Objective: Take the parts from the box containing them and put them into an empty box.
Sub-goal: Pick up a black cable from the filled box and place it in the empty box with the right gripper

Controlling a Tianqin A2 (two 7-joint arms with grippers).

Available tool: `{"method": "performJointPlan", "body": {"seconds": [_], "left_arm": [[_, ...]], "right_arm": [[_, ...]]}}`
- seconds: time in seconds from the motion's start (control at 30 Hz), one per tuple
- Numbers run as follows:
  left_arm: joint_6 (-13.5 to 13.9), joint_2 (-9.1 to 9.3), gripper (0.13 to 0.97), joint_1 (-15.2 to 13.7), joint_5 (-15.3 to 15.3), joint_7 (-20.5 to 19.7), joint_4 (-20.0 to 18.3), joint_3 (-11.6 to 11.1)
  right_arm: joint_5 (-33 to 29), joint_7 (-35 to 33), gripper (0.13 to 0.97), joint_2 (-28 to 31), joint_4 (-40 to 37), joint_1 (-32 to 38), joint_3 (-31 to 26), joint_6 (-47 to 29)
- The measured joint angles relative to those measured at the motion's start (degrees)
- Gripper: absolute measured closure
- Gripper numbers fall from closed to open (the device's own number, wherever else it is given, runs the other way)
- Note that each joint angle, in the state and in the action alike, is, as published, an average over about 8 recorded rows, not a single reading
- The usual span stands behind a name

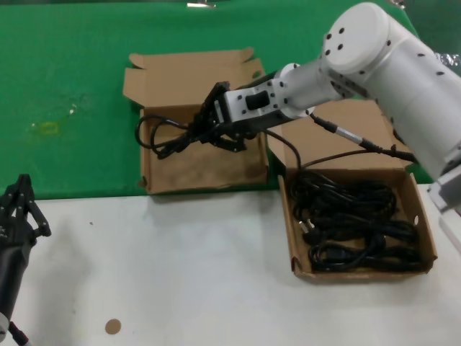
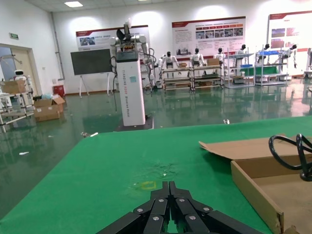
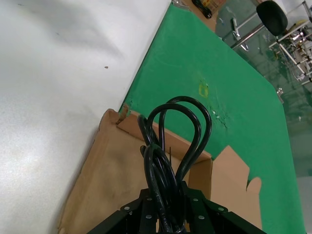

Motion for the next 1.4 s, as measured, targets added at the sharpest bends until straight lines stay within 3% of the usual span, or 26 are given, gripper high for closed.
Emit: {"method": "performJointPlan", "body": {"seconds": [0.57,1.1,1.4], "left_arm": [[0.0,0.0,0.945,0.0,0.0,0.0,0.0,0.0],[0.0,0.0,0.945,0.0,0.0,0.0,0.0,0.0],[0.0,0.0,0.945,0.0,0.0,0.0,0.0,0.0]], "right_arm": [[1.92,-9.8,0.874,-6.01,-15.94,4.85,0.89,5.03],[5.97,-11.15,0.874,-6.49,-18.53,5.5,-2.56,6.69],[9.08,-11.26,0.834,-6.5,-18.56,5.59,-5.6,7.64]]}}
